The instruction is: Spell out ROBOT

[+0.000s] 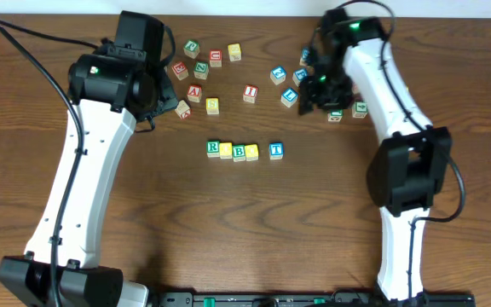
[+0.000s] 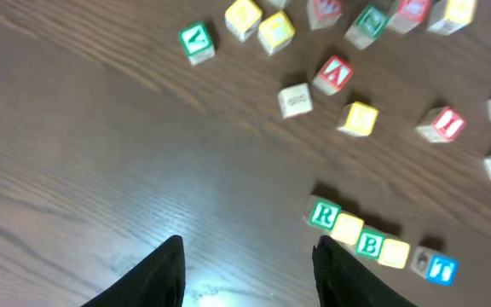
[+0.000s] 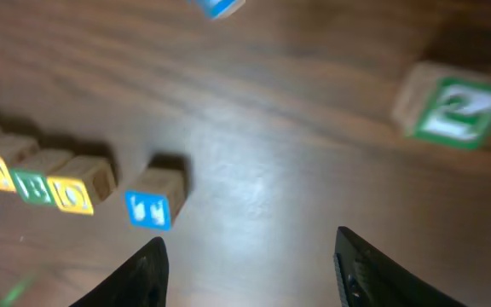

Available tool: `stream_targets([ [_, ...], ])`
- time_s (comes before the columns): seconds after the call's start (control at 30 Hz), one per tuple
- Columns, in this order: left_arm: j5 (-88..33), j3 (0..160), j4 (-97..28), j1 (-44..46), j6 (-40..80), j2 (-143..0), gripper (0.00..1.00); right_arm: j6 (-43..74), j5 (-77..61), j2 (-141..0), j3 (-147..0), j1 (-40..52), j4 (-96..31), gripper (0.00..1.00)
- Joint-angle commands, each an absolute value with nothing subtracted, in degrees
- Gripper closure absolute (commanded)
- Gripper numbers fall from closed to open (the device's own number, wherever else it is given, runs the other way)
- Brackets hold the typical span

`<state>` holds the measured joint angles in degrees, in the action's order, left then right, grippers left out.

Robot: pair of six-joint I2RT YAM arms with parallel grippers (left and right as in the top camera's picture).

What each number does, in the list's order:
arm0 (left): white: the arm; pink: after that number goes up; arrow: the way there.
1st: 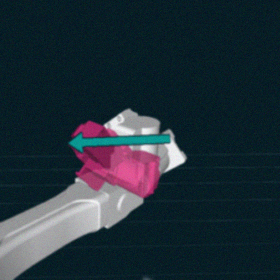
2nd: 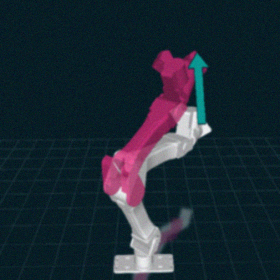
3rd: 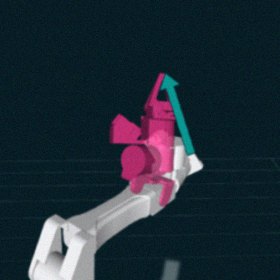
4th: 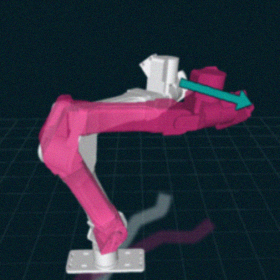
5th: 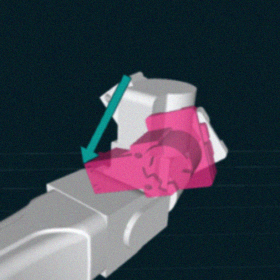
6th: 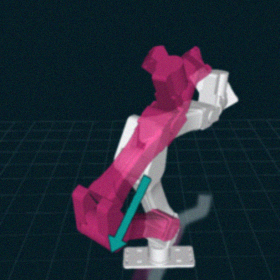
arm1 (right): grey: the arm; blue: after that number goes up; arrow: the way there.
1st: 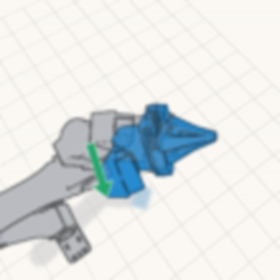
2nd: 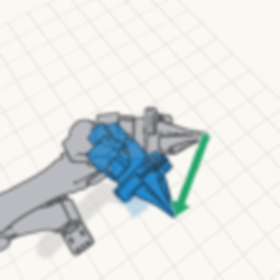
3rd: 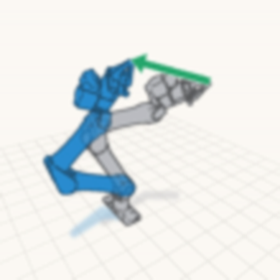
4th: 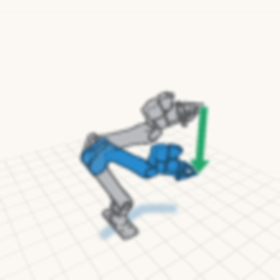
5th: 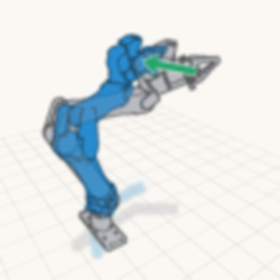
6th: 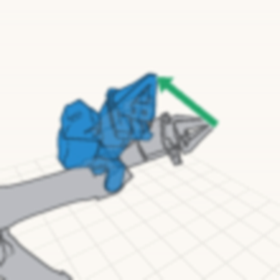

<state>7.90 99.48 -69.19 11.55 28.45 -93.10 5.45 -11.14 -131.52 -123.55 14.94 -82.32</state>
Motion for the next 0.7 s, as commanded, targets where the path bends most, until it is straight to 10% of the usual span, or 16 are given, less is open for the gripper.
stream_targets([
  [0.0, 8.6, 94.8, -69.2, 11.4, 28.4, -94.5, 0.53, 8.5, -5.4, -131.6, -121.3, 19.2, -83.3, 0.43],
  [0.67, 8.2, 84.5, -62.5, 11.4, 30.7, -94.9, 0.52, 12.2, -4.0, -131.6, -109.4, 23.0, -78.0, 0.48],
])
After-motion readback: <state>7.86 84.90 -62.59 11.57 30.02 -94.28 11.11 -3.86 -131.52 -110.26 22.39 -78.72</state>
